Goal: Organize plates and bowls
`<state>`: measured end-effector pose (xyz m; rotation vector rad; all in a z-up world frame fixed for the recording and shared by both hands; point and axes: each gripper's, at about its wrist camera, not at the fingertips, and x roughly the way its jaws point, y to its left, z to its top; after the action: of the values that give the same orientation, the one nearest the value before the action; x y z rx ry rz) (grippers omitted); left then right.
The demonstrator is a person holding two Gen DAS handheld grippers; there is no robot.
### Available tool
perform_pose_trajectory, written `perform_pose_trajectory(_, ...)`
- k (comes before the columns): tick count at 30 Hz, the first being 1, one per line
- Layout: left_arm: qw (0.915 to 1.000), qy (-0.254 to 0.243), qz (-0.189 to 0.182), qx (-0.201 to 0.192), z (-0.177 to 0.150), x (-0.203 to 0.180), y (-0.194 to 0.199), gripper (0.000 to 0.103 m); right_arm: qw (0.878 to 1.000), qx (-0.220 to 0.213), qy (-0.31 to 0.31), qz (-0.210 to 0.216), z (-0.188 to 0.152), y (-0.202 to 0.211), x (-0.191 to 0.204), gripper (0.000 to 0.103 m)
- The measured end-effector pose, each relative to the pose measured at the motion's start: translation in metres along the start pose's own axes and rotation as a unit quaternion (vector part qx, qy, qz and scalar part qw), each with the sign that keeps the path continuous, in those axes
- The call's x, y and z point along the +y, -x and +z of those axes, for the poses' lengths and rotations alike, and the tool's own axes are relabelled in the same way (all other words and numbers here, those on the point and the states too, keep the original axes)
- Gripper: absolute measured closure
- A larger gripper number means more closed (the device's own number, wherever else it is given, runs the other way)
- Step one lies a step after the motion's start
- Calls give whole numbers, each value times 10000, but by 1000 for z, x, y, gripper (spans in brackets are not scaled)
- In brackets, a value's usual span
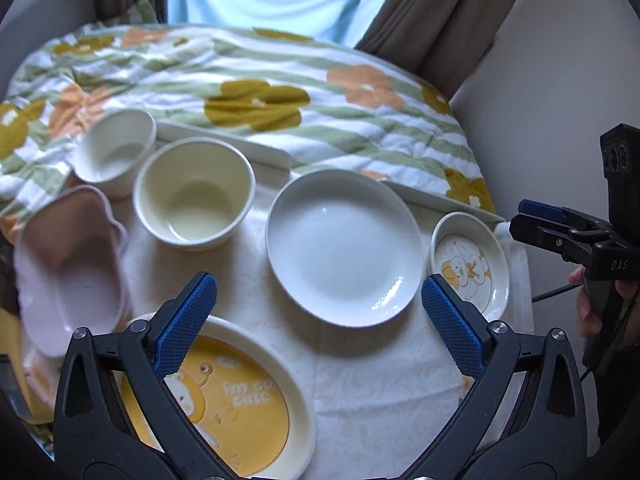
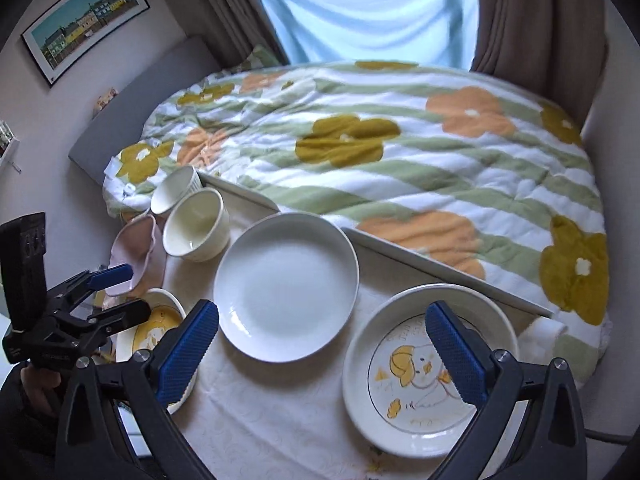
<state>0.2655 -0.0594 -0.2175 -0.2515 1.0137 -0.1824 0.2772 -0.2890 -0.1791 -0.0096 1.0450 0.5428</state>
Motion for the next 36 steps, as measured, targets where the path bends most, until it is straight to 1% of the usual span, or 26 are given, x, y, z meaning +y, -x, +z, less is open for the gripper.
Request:
perform_pose_trajectory(2, 9997, 50, -44, 248, 4, 9, -26, 10, 9996, 252, 86, 69, 5, -27, -7, 0)
perform_pose_trajectory(3, 9993, 73, -77, 361, 4, 13, -36, 16, 9991, 398, 142, 61, 7, -38, -9, 1)
perform_pose_trajectory(4, 9987, 100, -103, 499, 4, 17, -49, 23, 9983, 545, 222, 27, 9, -53, -11, 5)
perform_pose_trajectory(5, 9980, 114, -119, 614, 4, 20, -60, 26, 9974, 669, 281, 34, 10, -64, -13, 19)
perform_pose_trajectory(6, 9971, 122, -143, 731, 3, 23, -70, 32, 9961, 815, 343, 75, 11, -77, -17, 30)
perform_pose_trajectory(7, 9960, 129, -170, 862, 2, 25, -81, 39, 9947, 951, 389, 100, 11, -89, -19, 33)
perform_pose_trajectory(9, 9945, 128, -149, 1031, 0, 31, -94, 47, 9925, 1131, 437, 139, 10, -106, -22, 41)
perform_pose_trajectory(10, 9938, 122, -143, 1093, -1, 32, -98, 50, 9918, 1185, 448, 157, 9, -111, -22, 43)
perform_pose_trajectory(12, 9927, 135, -192, 1179, -2, 35, -106, 52, 9901, 1298, 499, 214, 8, -121, -25, 48)
perform_pose_trajectory(14, 9918, 131, -213, 1255, -4, 37, -112, 56, 9889, 1366, 531, 238, 8, -127, -27, 53)
perform_pose_trajectory(15, 9912, 126, -218, 1298, -5, 37, -115, 64, 9885, 1390, 541, 257, 8, -129, -27, 55)
perform_pose_trajectory(16, 9908, 120, -215, 1333, -5, 38, -117, 69, 9880, 1419, 546, 267, 9, -131, -29, 55)
perform_pose_trajectory(17, 9904, 113, -197, 1361, -5, 38, -119, 70, 9873, 1465, 544, 275, 9, -133, -30, 57)
perform_pose_trajectory(19, 9906, 109, -198, 1350, -4, 38, -120, 72, 9864, 1529, 512, 307, 9, -136, -31, 64)
perform_pose_trajectory(20, 9906, 94, -178, 1354, -4, 38, -120, 75, 9860, 1558, 496, 330, 9, -138, -32, 70)
perform_pose_trajectory(21, 9906, 73, -133, 1359, -3, 39, -120, 80, 9856, 1582, 490, 340, 8, -139, -33, 70)
perform_pose_trajectory(22, 9906, 71, -96, 1366, -2, 39, -121, 83, 9854, 1593, 494, 343, 8, -140, -33, 71)
perform_pose_trajectory(24, 9903, 133, -150, 1373, -1, 40, -122, 85, 9845, 1631, 502, 397, 6, -142, -33, 81)
perform_pose_trajectory(26, 9906, 121, -115, 1359, -1, 38, -122, 86, 9840, 1661, 493, 413, 6, -144, -32, 85)
perform_pose_trajectory(29, 9909, 125, -61, 1337, -1, 37, -122, 85, 9849, 1622, 445, 410, 5, -143, -33, 85)
perform_pose_trajectory(32, 9914, 141, -39, 1303, -2, 37, -121, 86, 9854, 1596, 275, 533, 6, -143, -37, 85)
perform_pose_trajectory(36, 9918, 47, 63, 1275, -2, 32, -120, 86, 9856, 1588, 221, 546, 5, -141, -36, 85)
